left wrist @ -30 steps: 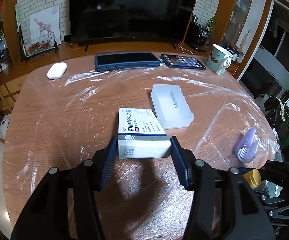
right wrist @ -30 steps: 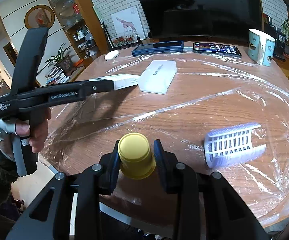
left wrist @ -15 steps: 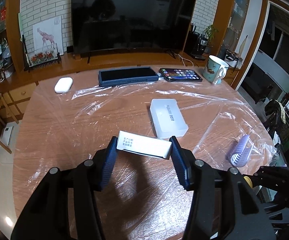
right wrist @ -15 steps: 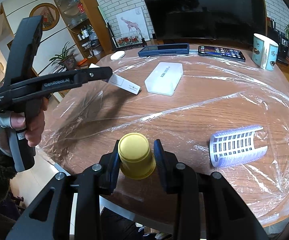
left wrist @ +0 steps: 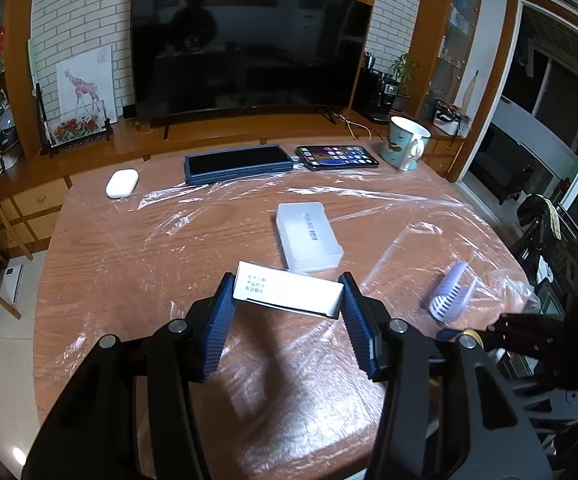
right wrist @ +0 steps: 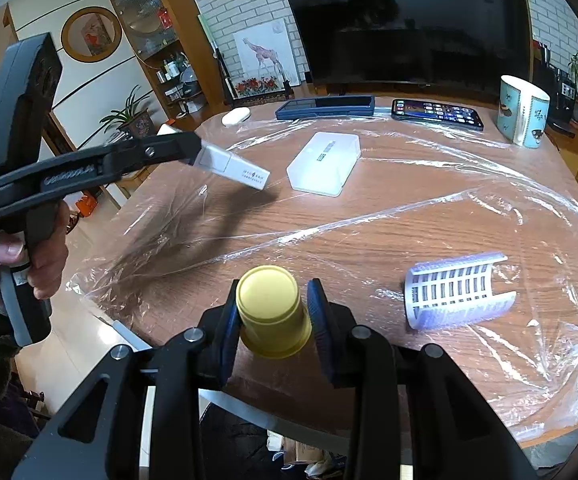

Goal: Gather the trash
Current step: 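Lift the medicine box and yellow cup off the table with both tools, then carry the medicine box and yellow cup down over the black trash bin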

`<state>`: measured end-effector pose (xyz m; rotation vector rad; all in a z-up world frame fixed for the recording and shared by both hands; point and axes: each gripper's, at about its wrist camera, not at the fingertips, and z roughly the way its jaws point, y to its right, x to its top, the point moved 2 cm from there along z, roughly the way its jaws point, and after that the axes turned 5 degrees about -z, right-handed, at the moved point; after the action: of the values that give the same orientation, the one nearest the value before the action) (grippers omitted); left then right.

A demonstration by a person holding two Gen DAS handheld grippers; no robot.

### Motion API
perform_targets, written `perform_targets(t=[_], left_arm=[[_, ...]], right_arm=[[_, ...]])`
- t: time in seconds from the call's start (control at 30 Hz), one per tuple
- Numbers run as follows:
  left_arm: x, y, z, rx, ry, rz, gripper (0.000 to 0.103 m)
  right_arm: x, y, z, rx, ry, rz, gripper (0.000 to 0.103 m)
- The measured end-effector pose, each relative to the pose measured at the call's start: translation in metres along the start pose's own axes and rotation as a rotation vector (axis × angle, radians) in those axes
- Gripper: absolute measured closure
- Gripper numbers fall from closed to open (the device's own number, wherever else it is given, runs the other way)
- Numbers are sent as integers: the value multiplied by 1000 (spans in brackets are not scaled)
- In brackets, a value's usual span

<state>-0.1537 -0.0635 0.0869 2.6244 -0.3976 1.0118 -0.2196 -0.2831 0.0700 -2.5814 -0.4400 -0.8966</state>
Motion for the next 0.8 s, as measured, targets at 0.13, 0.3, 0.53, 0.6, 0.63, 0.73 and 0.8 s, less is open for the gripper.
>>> perform_targets(t=[0.13,0.3,0.53,0.6,0.63,0.73,0.8], left_arm=[[-7,6,-9,-20,-3,1,50],[-16,16,-24,-46,-2,5,50],[-28,30,-48,-85,2,13,50],[-31,33,-53,-95,0,13,50],[-33,36,-56,-99,-1,19,50],[-37,41,-63,-113,-2,30,50],[-40,45,-67,-122,-5,41,50]], right_arm=[[-1,1,-9,-3,5,-6,70],[-4,3,-20,-5,6,-20,70],[-10,10,-34,23,5,11,70],[-12,12,-38,37,3,25,70],[-13,12,-40,43,4,29,70],[-17,10,-46,40,3,14,70],[-22,8,-51,49,-1,13,70]])
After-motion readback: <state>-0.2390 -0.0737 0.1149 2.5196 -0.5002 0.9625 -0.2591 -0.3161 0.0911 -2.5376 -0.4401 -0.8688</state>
